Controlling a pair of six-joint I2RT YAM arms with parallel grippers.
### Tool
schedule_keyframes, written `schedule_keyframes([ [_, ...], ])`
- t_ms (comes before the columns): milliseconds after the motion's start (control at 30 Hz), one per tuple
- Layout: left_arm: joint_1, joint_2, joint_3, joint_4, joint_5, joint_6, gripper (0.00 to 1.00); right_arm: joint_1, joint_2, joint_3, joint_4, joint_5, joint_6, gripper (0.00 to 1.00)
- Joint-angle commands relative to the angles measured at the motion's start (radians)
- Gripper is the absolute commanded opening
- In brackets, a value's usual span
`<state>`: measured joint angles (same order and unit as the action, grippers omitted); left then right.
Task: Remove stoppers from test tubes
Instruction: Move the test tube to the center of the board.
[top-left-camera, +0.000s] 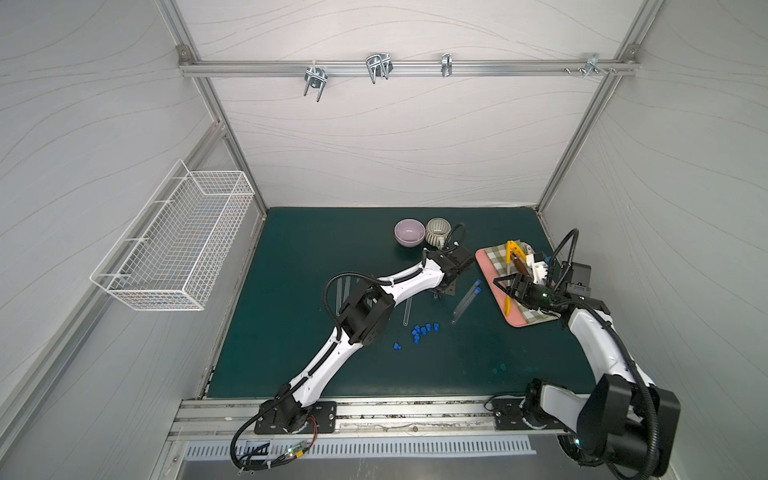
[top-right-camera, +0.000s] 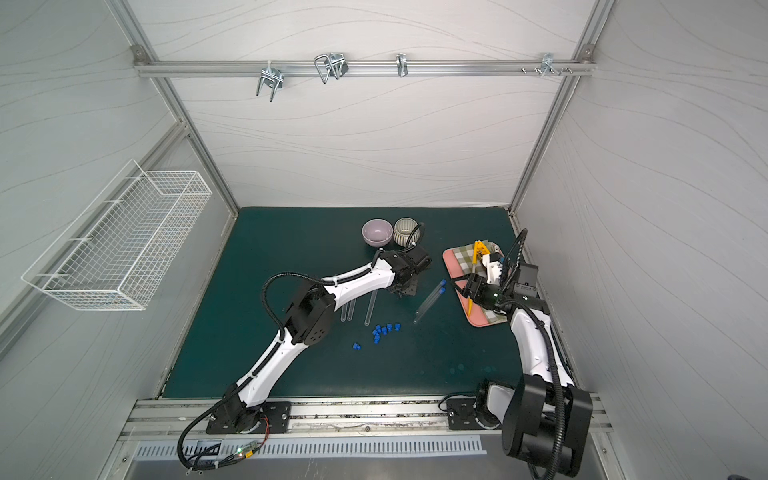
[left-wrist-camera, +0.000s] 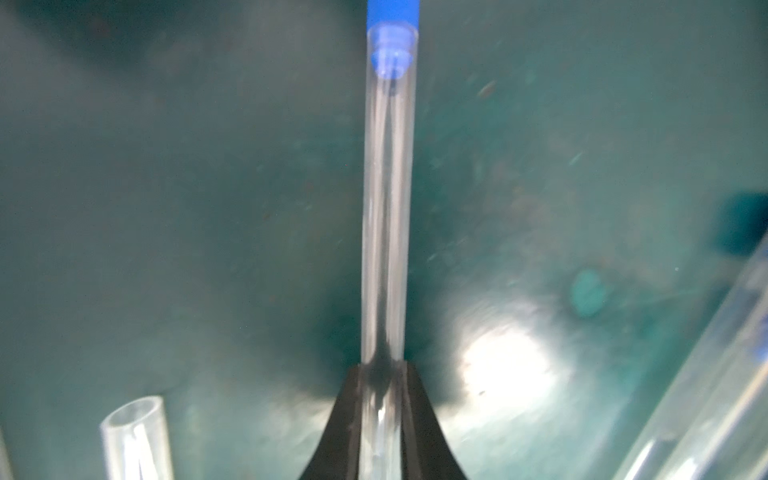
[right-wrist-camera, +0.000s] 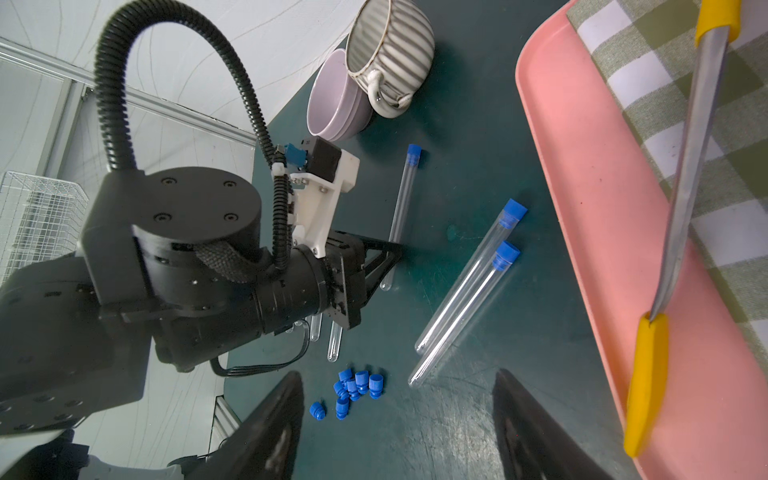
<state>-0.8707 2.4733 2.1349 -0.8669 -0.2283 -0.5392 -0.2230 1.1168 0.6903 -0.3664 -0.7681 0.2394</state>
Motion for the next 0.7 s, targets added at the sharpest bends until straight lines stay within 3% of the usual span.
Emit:
schedule_keyframes([
  [0, 0.010, -0.061, -0.040, -0.069, 0.040, 0.040, 0.10, -0.007, -0.014, -0.004, -0.005, -0.016, -0.009, 0.72],
  [233, 0.017, -0.215, -0.274, -0.017, 0.100, 0.136, 0.14, -0.007, -0.010, -0.005, -0.004, -0.015, -0.010, 0.72],
  [667, 0.074, -0.143, -0.199, -0.031, 0.210, 0.203, 0.25, -0.006, -0.014, 0.003, -0.025, -0.016, -0.019, 0.73],
])
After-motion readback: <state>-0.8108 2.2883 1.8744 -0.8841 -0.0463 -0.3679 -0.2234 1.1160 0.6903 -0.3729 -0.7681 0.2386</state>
